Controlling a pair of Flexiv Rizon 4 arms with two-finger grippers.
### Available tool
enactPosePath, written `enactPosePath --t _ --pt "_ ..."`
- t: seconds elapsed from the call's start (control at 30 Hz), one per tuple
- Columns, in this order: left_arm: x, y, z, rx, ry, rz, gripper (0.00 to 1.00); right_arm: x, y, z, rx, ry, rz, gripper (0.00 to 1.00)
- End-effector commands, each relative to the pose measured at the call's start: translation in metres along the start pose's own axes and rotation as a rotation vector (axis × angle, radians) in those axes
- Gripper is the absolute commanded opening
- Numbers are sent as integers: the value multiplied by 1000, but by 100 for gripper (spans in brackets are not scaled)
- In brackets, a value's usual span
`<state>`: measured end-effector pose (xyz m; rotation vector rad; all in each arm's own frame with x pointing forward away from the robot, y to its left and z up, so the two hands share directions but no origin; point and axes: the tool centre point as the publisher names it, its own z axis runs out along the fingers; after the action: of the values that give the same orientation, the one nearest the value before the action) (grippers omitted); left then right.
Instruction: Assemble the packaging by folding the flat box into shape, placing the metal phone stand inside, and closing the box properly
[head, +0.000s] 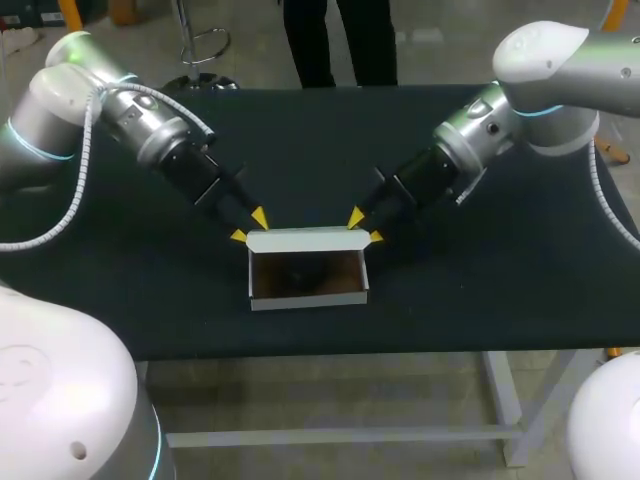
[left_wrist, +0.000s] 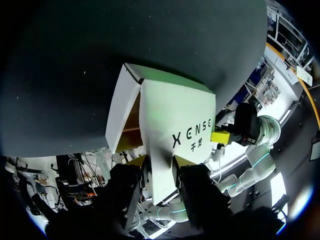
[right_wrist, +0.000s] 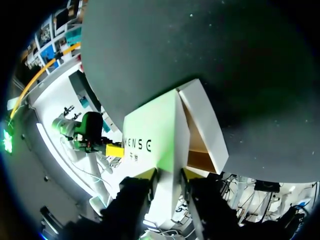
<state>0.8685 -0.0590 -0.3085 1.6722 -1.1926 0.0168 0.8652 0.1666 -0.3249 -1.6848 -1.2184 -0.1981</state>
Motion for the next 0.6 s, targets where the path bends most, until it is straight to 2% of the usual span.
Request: enactPosePath --t 0.03,0.6 --pt "1 0 3 -4 16 -9 33 3 2 4 8 -3 0 35" --pt "1 0 -1 -17 59 -12 33 4 3 4 9 -2 1 34"
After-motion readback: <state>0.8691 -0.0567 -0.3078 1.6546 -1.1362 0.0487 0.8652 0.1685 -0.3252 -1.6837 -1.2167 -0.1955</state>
